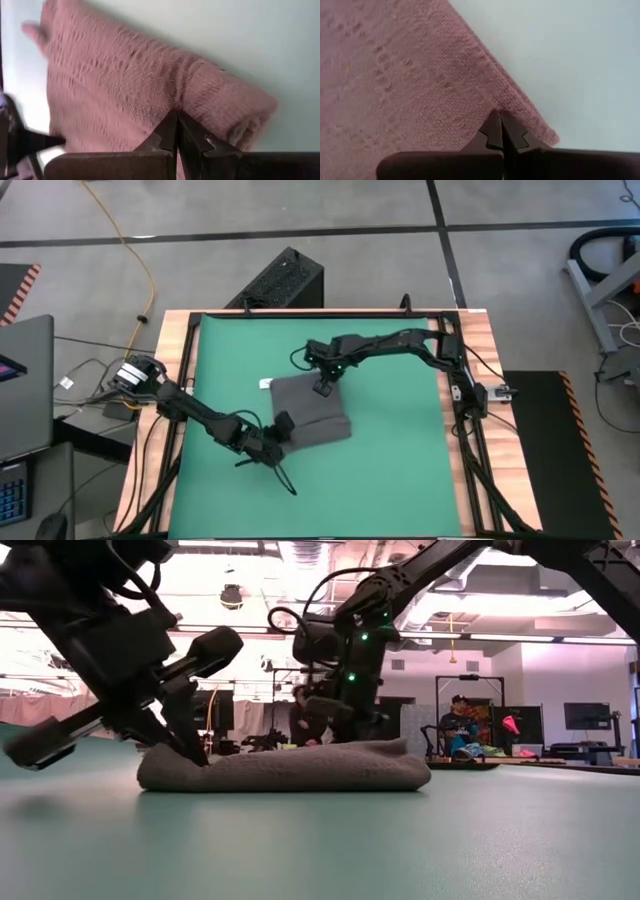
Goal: Roll towel
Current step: Roll the gray towel
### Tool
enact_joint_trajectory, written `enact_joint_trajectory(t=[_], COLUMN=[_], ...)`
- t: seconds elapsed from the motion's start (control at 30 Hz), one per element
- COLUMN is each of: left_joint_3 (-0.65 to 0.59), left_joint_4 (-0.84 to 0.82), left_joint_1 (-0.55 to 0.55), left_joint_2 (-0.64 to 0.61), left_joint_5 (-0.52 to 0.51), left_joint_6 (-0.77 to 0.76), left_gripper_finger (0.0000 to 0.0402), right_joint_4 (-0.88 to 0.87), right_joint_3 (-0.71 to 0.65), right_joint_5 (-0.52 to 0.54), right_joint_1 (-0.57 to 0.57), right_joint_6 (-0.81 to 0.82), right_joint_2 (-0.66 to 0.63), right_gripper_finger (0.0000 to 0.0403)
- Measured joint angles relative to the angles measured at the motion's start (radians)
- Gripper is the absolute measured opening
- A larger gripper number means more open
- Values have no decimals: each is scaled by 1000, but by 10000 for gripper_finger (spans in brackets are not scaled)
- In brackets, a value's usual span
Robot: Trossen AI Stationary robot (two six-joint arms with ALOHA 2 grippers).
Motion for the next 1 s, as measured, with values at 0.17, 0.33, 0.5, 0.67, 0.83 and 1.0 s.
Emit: enact_joint_trajectory(t=[0.17,0.33,0.5,0.67,0.83,1.0], left_joint_3=[0,0,1,2,2,2], left_joint_4=[1,14,24,52,71,82], left_joint_1=[11,11,11,11,11,11], left_joint_2=[0,0,-1,-2,-3,-3], left_joint_5=[-21,-19,-14,40,56,64], left_joint_6=[-31,-33,-21,-21,-16,-15], left_gripper_finger=[0,0,0,0,0,0], right_joint_4=[-107,-218,-206,-144,-96,30], right_joint_3=[-2,-5,-14,-18,-16,-91], right_joint_5=[3,-2,41,104,110,-38], right_joint_1=[48,102,136,125,98,140], right_joint_6=[64,109,121,109,29,-163], right_joint_2=[-22,-24,-25,-74,-229,-478], right_gripper_finger=[3,3,4,28,49,52])
